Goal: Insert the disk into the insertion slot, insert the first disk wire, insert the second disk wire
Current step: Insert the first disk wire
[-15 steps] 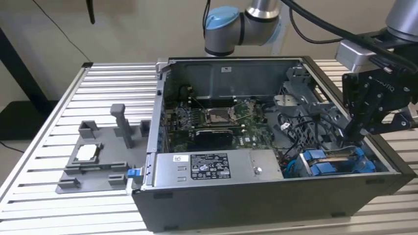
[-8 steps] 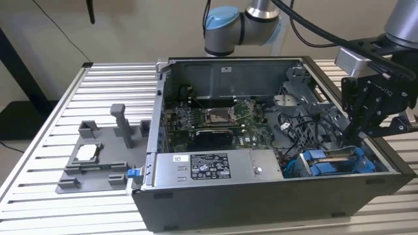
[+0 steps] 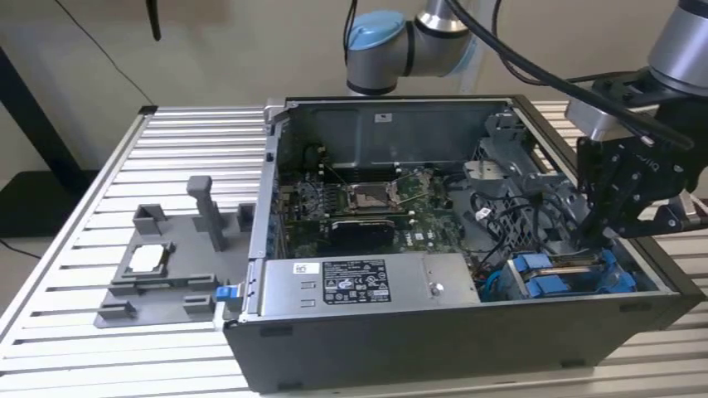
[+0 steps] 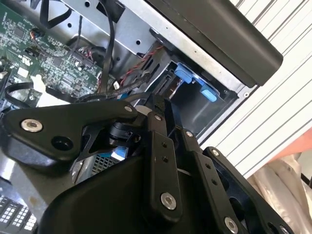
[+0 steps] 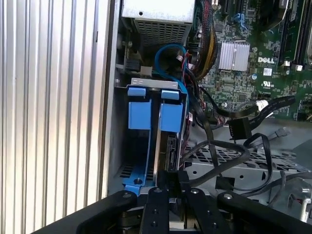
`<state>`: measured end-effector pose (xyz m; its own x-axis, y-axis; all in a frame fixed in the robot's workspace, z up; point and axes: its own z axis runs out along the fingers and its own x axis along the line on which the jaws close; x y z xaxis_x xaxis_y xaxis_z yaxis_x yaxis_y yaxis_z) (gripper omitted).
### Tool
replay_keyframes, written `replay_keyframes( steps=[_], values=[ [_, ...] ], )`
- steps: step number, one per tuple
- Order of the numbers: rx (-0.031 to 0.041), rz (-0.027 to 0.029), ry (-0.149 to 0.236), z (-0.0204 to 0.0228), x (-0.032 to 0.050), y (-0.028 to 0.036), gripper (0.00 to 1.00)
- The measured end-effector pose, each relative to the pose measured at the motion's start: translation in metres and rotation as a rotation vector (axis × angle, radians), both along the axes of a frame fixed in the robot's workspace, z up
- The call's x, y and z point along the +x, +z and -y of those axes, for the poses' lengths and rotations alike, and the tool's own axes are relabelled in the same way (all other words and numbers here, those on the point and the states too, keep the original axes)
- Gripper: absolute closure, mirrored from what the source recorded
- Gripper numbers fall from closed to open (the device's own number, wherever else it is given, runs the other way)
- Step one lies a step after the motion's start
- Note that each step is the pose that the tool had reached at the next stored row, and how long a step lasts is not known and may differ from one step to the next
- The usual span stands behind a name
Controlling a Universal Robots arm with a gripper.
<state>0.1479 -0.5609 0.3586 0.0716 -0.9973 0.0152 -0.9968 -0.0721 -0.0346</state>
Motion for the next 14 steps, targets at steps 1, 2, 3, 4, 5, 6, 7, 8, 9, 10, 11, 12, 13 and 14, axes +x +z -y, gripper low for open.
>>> replay_keyframes(
  steps=[1,2,3,4,5,6,7,8,9,10,11,12,13,14],
  values=[
    [-0.0001,0.0,-0.003,0.0,0.0002,-0.0015,0.81],
    [-0.0001,0.0,-0.005,0.0,0.0005,-0.003,0.81],
    [-0.0001,0.0,-0.007,-0.0001,0.0007,-0.0043,0.81],
    [0.0,0.0,-0.009,-0.0001,0.0009,-0.0054,0.81],
    [-0.0002,0.0,-0.011,-0.0001,0.0014,-0.0064,0.81],
    [-0.0001,0.0,-0.011,-0.0001,0.0018,-0.0075,0.81],
    [-0.0001,0.0,-0.011,-0.0001,0.0022,-0.0085,0.81],
    [0.0,0.0,-0.011,-0.0002,0.0027,-0.0092,0.81],
    [0.0,-0.0001,-0.012,-0.0002,0.0034,-0.01,0.81],
    [0.0,-0.0005,-0.012,-0.0003,0.004,-0.0107,0.81],
    [-0.0001,-0.001,-0.012,-0.0004,0.0046,-0.0114,0.81],
    [-0.0001,-0.0014,-0.012,-0.0006,0.0054,-0.0121,0.81],
    [-0.0002,-0.0017,-0.012,-0.0007,0.0063,-0.0125,0.81],
    [-0.0002,-0.0021,-0.012,-0.0009,0.0069,-0.0129,0.81]
  ],
)
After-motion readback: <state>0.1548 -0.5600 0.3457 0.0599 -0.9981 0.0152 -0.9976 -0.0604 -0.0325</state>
